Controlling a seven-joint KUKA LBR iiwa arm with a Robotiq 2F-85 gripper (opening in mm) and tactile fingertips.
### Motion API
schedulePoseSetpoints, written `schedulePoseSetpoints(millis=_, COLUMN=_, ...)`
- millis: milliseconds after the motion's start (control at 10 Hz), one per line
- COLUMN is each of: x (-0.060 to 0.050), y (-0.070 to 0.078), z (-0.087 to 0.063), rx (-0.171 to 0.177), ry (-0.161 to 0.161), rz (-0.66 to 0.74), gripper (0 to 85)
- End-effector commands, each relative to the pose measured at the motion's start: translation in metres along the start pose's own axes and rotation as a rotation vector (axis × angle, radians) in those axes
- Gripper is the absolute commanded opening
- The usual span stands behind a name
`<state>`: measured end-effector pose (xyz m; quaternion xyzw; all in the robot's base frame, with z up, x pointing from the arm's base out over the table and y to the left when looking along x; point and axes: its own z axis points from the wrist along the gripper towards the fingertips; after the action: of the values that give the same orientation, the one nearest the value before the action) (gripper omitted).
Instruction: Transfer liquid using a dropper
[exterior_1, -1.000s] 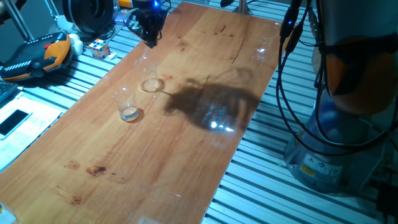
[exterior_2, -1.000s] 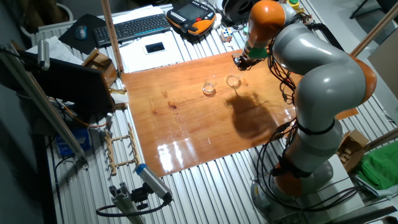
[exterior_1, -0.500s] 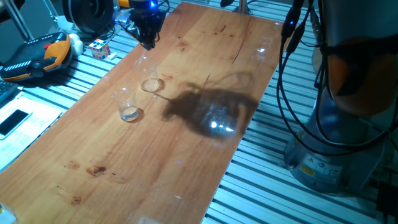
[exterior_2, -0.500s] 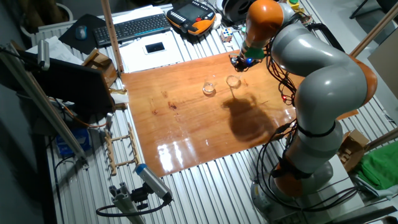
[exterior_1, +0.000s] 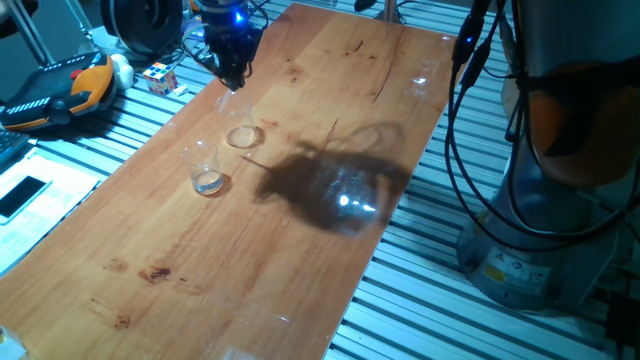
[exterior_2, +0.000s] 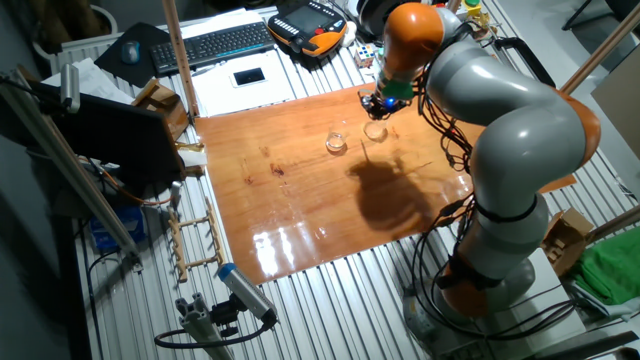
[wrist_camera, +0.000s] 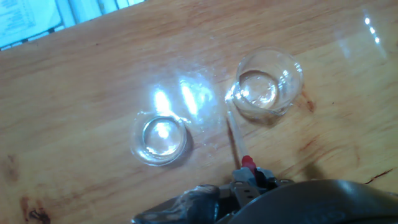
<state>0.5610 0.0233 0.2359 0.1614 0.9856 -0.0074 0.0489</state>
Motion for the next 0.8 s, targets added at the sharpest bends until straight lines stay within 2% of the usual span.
schedulePoseSetpoints(millis=0, x=-0.0004, y=0.0003, z=0.0026, rx=0.001, ry=0.003, rz=0.002, gripper=1.0)
schedulePoseSetpoints(millis=300, x=-0.0010, y=-0.0001, z=0.0038, rx=-0.002, ry=0.003, rz=0.019, gripper=1.0)
schedulePoseSetpoints(millis=500, x=-0.0010, y=-0.0001, z=0.0038, rx=0.009, ry=-0.020, rz=0.060, gripper=1.0)
schedulePoseSetpoints(millis=700, x=-0.0010, y=-0.0001, z=0.0038, rx=0.018, ry=-0.024, rz=0.088, gripper=1.0)
